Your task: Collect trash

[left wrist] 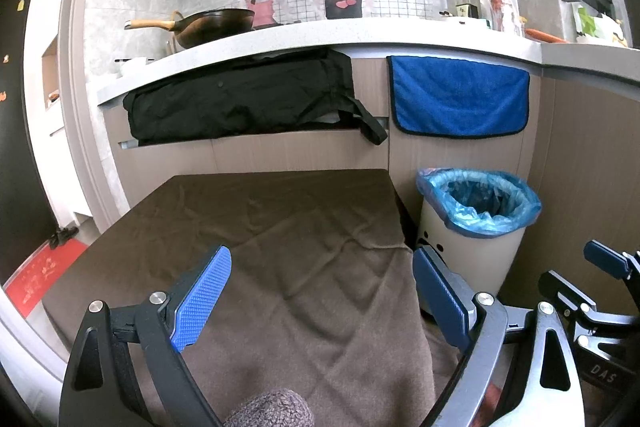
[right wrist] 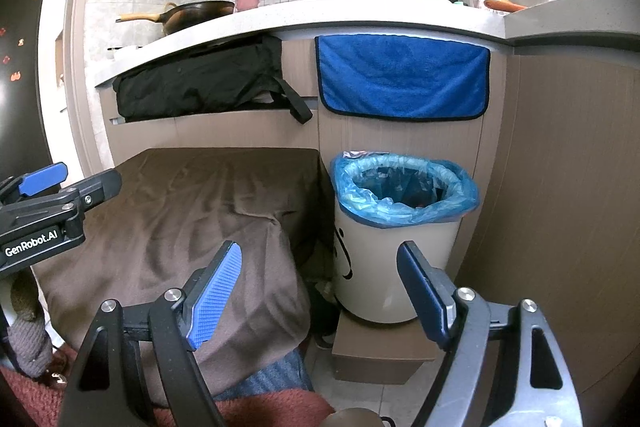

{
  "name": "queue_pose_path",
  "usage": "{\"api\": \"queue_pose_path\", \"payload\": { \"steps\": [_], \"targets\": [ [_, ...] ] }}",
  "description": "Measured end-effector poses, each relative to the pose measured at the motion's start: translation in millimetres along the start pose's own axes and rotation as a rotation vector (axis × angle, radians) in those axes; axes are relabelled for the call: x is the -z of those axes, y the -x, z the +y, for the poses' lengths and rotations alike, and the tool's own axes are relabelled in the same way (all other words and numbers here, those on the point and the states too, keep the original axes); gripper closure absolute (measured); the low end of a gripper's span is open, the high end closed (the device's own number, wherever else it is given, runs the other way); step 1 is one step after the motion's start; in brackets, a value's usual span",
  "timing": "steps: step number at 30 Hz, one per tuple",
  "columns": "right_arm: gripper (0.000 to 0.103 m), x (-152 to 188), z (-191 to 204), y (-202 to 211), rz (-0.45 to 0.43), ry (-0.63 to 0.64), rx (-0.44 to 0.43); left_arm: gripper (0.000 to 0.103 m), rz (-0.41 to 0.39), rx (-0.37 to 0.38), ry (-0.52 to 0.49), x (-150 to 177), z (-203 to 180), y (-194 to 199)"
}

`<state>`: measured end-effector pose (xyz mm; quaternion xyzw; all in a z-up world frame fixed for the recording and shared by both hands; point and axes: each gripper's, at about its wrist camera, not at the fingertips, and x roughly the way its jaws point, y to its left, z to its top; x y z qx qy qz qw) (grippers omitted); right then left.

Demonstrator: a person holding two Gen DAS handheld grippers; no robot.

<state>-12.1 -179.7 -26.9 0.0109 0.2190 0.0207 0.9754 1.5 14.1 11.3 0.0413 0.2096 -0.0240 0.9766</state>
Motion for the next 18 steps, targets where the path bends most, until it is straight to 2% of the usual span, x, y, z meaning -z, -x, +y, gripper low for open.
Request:
{"api": "queue_pose_path", "payload": {
  "steps": [18],
  "targets": [
    [0.025,-0.2,-0.4,0.3,0.001,-0.001,0.000,0.011,-0.001,-0.005,0.005,0.3,-4.0,0.6]
  ]
}}
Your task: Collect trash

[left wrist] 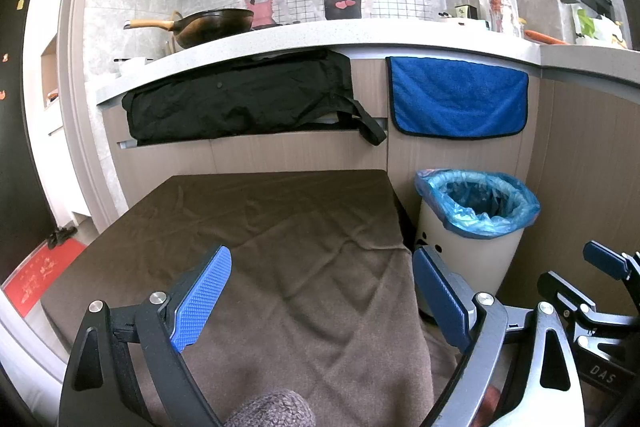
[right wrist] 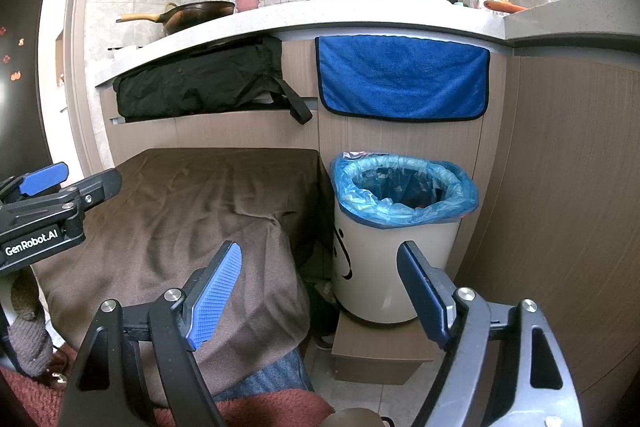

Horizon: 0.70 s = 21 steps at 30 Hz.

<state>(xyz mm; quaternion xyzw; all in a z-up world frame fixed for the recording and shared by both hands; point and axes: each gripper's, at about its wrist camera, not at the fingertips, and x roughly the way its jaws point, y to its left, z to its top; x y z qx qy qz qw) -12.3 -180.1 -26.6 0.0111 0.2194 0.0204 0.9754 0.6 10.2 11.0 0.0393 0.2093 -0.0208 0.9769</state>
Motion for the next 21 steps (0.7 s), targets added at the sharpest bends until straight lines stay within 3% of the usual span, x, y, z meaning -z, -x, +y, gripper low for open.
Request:
{"api": "queue_pose_path", "payload": {
  "steps": [21],
  "targets": [
    [0.025,-2.5,-4.9,2.6,-0.013,-0.007,0.008,0.011,0.006,0.003,0.000,-1.3,-4.9,-0.9]
  ]
}}
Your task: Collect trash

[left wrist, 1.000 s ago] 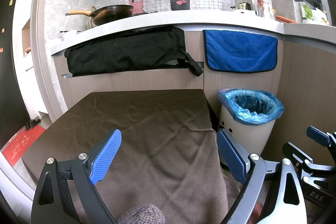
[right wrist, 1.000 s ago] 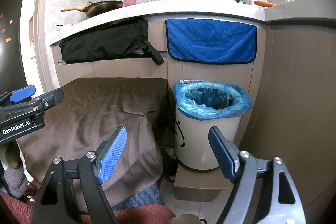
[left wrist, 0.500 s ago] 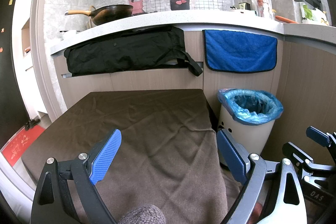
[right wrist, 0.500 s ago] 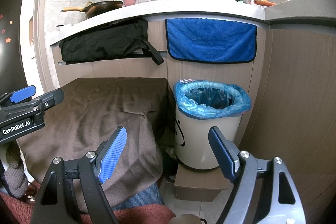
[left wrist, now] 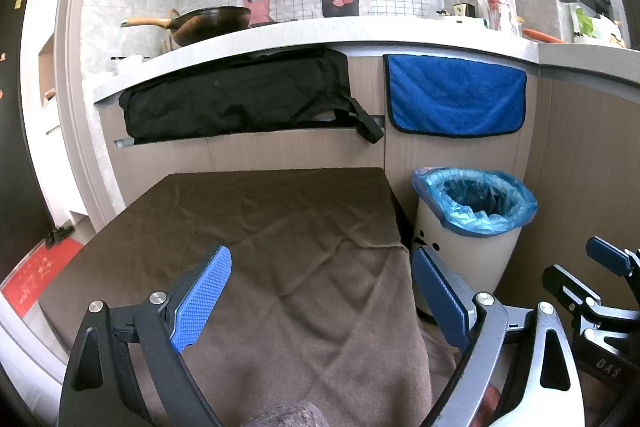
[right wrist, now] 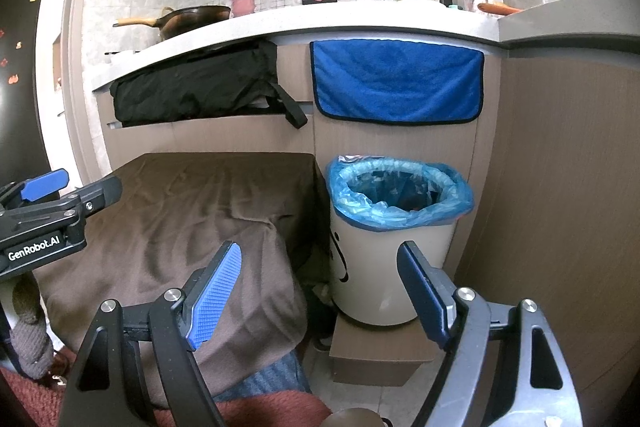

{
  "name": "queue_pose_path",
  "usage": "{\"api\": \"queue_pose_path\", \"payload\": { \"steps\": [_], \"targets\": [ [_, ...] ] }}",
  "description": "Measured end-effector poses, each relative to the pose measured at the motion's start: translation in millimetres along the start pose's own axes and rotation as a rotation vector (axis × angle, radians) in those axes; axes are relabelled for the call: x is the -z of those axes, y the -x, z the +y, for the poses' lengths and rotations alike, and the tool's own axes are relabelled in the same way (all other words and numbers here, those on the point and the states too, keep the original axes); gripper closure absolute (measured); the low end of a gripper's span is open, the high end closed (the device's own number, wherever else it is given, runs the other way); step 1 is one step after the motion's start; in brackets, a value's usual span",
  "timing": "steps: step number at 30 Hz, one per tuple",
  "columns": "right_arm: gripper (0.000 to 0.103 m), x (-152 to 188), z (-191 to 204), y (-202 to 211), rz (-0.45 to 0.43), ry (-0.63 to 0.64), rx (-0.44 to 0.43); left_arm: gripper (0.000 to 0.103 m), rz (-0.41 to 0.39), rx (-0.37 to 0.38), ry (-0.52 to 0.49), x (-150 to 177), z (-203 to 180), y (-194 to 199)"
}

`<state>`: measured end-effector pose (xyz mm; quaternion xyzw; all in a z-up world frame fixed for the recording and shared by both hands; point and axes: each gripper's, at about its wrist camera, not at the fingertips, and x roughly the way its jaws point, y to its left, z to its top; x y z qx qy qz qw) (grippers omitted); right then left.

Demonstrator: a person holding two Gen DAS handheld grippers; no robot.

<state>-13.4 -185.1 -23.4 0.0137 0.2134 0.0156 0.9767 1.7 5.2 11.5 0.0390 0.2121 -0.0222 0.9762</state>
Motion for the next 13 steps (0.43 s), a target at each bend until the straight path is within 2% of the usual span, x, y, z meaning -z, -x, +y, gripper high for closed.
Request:
{"api": "queue_pose_path", "payload": {
  "steps": [13],
  "targets": [
    [0.025,-0.1,-1.8,0.1,-0.002,0.004,0.001,0.011,-0.005,0.001,0.001,-0.3,-5.9,0.1]
  ]
}}
